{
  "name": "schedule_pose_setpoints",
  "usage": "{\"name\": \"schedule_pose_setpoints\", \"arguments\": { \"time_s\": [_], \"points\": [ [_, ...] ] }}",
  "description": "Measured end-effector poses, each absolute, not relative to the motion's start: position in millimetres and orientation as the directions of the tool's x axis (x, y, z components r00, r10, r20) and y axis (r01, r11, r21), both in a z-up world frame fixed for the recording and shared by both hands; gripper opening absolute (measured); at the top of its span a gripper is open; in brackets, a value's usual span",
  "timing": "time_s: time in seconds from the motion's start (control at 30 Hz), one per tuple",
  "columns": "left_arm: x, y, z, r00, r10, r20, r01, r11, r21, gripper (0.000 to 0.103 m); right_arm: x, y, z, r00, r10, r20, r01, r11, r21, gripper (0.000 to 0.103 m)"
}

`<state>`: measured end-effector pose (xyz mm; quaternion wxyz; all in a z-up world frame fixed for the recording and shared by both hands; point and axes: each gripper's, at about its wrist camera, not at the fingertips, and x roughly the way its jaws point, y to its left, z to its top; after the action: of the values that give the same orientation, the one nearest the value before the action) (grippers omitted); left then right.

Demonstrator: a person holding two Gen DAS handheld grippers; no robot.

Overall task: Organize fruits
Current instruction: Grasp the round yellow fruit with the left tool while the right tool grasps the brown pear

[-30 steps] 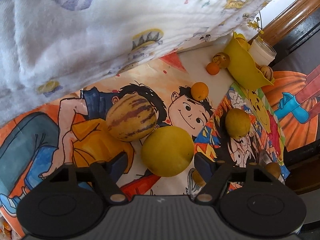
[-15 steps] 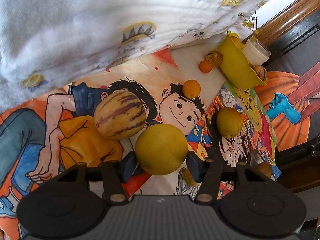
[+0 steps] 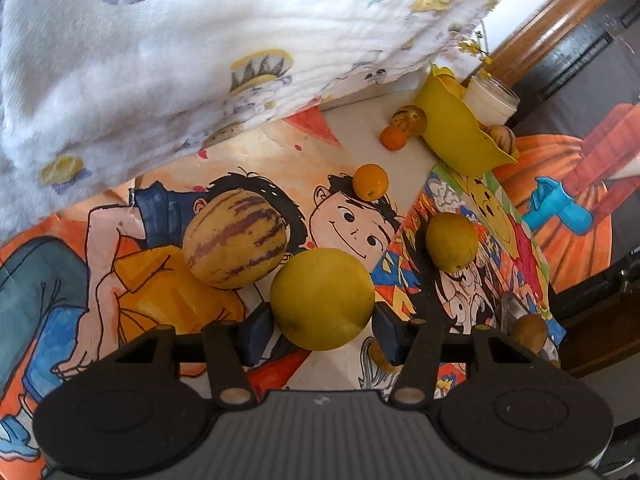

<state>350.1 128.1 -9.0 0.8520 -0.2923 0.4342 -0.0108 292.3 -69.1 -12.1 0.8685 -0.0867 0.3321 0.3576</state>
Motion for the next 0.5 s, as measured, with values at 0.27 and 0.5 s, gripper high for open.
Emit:
{"name": "schedule_pose_setpoints", "arguments": {
  "time_s": [0.27, 0.5],
  "points": [
    [339.5, 122.7, -6.8, 0.635, -0.258, -0.728, -0.185, 0.864, -0.468, 0.057, 286.2, -74.7, -9.2, 0.535, 0.542, -0.648, -0.652, 0.752, 0.091, 0.058],
    [322.8, 124.4, -4.4, 0.637, -0.245, -0.731, -0.141, 0.895, -0.422, 0.057, 282.0, -85.3, -7.1, 0.544, 0.518, -0.66, -0.62, 0.778, 0.099, 0.058]
  ]
}}
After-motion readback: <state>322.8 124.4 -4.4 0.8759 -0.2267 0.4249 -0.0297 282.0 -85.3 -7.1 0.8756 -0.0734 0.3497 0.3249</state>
